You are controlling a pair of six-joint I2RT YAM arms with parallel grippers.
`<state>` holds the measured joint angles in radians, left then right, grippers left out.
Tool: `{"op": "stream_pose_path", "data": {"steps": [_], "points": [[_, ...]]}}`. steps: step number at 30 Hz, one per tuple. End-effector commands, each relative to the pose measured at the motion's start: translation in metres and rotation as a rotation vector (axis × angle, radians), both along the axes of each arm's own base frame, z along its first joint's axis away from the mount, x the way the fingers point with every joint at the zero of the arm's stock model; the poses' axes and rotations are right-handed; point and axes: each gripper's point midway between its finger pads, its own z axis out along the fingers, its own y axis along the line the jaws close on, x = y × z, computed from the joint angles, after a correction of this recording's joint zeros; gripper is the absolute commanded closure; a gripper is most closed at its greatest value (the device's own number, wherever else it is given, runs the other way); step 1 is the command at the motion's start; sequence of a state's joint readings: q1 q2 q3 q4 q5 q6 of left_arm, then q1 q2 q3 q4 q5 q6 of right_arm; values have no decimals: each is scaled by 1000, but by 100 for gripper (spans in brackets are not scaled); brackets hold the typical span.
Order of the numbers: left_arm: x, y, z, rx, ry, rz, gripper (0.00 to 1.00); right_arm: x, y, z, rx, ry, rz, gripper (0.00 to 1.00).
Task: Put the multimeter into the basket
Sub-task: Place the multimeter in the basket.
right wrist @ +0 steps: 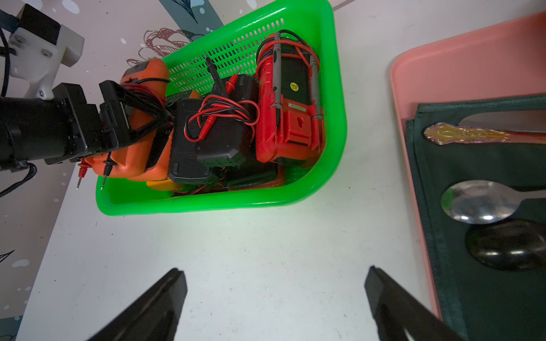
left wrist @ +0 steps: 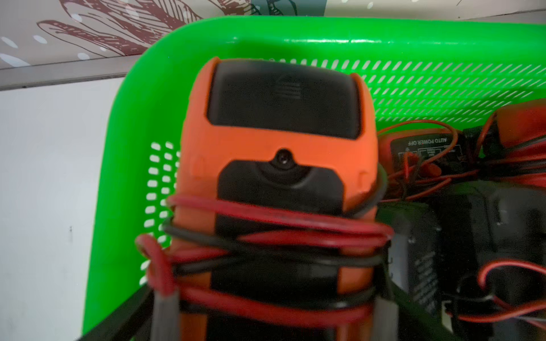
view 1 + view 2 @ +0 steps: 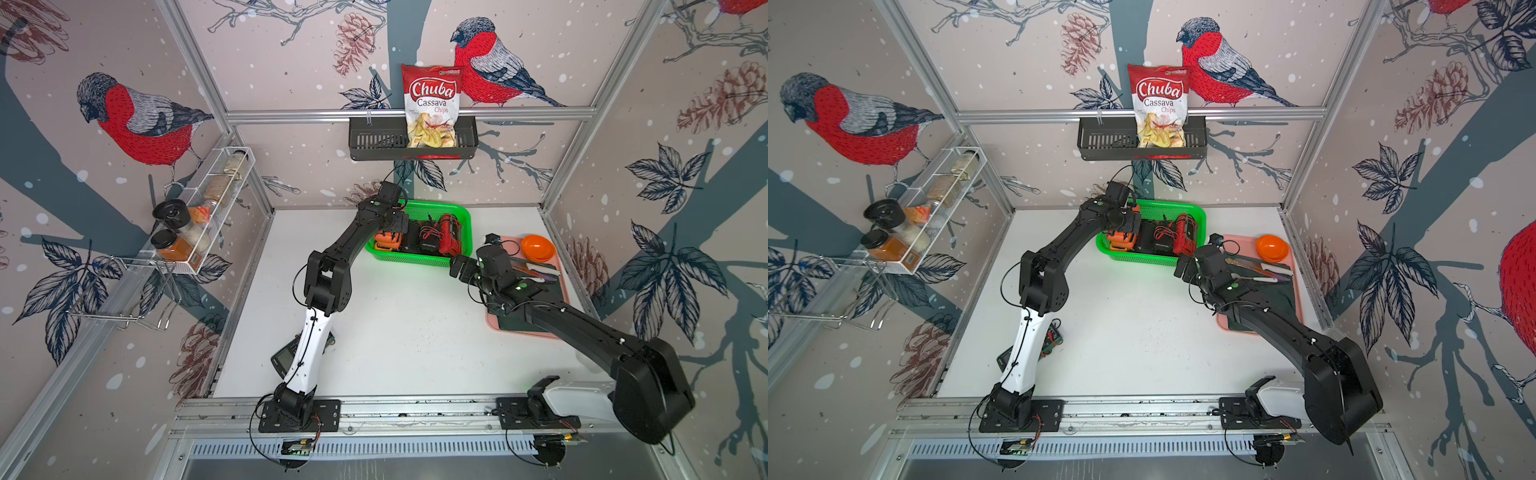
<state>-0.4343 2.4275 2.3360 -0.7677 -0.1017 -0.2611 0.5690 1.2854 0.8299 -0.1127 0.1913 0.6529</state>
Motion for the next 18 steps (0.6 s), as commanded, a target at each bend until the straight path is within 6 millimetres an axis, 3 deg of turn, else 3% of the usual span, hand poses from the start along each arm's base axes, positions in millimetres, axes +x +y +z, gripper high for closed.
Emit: {"op": "stream_pose_path", "data": {"steps": [1,10,14,16,18], "points": [[-3,-4,19,-51,-13,-3,2,3,-1,7,-5,-24,-6,1],[-15,1,74,-87,-79,-7,2,2,-6,15,-18,-44,-18,1],[-31,18,94,-55,-101,28,1,3,-10,15,-42,-46,-32,1],[-44,32,106,-42,-130,62,2,1,-14,27,-39,-74,-41,1],[-62,48,107,-28,-154,105,1,0,-18,30,-51,-82,-50,1]]}}
